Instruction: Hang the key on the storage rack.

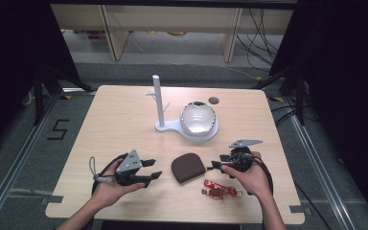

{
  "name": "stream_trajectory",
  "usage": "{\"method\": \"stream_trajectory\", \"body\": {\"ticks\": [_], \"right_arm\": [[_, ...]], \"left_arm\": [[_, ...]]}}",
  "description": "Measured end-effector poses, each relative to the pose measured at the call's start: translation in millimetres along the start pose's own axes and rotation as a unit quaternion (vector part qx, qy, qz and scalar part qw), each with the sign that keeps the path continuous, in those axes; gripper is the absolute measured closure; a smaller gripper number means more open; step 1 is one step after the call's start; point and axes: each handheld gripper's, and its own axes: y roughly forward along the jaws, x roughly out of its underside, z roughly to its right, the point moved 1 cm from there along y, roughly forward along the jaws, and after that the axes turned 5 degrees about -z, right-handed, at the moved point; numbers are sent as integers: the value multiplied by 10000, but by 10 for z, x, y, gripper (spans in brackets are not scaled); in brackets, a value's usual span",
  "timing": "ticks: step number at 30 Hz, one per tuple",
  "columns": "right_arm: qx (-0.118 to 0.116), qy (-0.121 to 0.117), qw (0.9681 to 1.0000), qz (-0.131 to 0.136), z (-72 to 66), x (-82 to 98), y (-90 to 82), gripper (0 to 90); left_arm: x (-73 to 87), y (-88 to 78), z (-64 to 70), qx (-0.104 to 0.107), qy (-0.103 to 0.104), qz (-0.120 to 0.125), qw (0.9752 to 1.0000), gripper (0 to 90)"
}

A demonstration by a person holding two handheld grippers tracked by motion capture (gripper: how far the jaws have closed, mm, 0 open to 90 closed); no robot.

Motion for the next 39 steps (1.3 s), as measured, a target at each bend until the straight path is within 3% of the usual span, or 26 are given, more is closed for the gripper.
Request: {"method": "stream_trajectory", "body": {"ticks": [2, 4, 6, 8, 11, 14, 16, 20, 26, 29, 31, 33, 34, 35, 36, 39], "right_arm": [[-207, -149, 9996, -145, -60, -55, 76, 470], [-301, -324, 9988, -214, -124, -97, 165, 434], [-387, -458, 9972, -454, -169, -143, 229, 384], [-409, -513, 9963, -549, -215, -172, 321, 336], [-403, -643, 9931, -892, -280, -213, 419, 279], [-471, -881, 9899, -1001, -295, -230, 490, 246], [-521, -913, 9882, -1116, -316, -226, 521, 198], [-473, -1143, 9835, -1321, -327, -208, 579, 177], [-413, -1311, 9805, -1401, -329, -194, 631, 183], [-469, -1549, 9783, -1291, -316, -202, 625, 255], [-427, -1567, 9777, -1335, -322, -196, 599, 340], [-346, -1687, 9758, -1346, -296, -186, 588, 543], [-257, -1643, 9768, -1351, -281, -179, 577, 664], [-205, -1582, 9789, -1280, -263, -174, 579, 716], [-211, -1555, 9801, -1219, -252, -168, 585, 713], [-173, -1582, 9791, -1263, -285, -182, 582, 709]], "left_arm": [[-3, 69, 13, 35, 11, -66, 10000, 463], [14, 99, 9, 65, -24, -117, 9999, 454], [43, 98, 0, 28, -82, -111, 9999, 448], [65, 71, -20, 26, -102, -160, 9998, 443], [98, 47, -41, 30, -135, -145, 9998, 435], [122, 37, -57, 3, -130, -200, 9997, 429], [133, 51, -52, 22, -187, -120, 9998, 426], [143, 63, -59, 25, -157, -181, 9997, 422], [146, 60, -62, 14, -169, -203, 9997, 419], [156, 54, -71, -11, -144, -253, 9996, 418], [169, 66, -77, 44, -144, -211, 9997, 417], [179, 64, -80, -8, -131, -245, 9996, 417], [182, 61, -77, 24, -158, -262, 9995, 417], [189, 64, -80, 34, -165, -245, 9996, 416], [196, 59, -81, -7, -169, -279, 9995, 416], [218, 68, -100, -2, -167, -256, 9995, 415]]}}
